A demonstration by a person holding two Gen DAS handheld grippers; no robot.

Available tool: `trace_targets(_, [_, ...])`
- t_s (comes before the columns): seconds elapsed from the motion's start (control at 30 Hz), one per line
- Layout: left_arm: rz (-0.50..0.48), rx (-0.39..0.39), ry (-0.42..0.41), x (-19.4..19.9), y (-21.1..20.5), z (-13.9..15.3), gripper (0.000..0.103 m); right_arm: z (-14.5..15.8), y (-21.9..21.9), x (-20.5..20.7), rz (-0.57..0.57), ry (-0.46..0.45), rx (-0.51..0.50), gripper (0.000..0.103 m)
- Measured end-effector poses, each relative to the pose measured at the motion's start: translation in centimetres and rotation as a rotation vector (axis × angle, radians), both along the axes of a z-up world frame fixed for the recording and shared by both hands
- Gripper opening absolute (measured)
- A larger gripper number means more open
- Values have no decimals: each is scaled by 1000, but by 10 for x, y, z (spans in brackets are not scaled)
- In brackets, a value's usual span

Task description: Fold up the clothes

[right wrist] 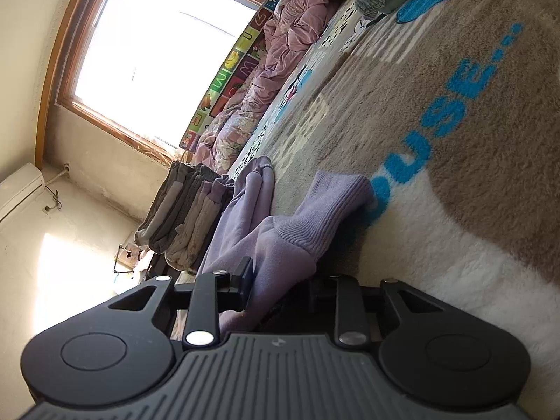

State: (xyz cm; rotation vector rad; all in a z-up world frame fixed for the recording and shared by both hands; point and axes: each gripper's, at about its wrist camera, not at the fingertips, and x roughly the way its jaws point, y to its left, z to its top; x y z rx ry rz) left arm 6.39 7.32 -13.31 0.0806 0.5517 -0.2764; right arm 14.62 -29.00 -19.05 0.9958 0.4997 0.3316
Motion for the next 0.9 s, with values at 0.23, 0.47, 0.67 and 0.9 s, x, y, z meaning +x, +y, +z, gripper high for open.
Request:
trace_targets(0.23, [-120, -106, -152, -26, 10, 29, 44, 2, -5, -2, -47, 18, -4, 25])
trace_targets(0.47, [-210, 7, -26, -14, 11, -8, 53, 17, -2, -2, -100, 13, -15, 17])
trace_targets(0.67, [-242, -28, -64, -14, 18, -5, 53, 69, 14, 11, -107, -50, -70, 15])
trace_targets(0.9, [-269, -70, -31, -7, 26, -7, 53, 123, 59, 47, -48, -102, -117, 15])
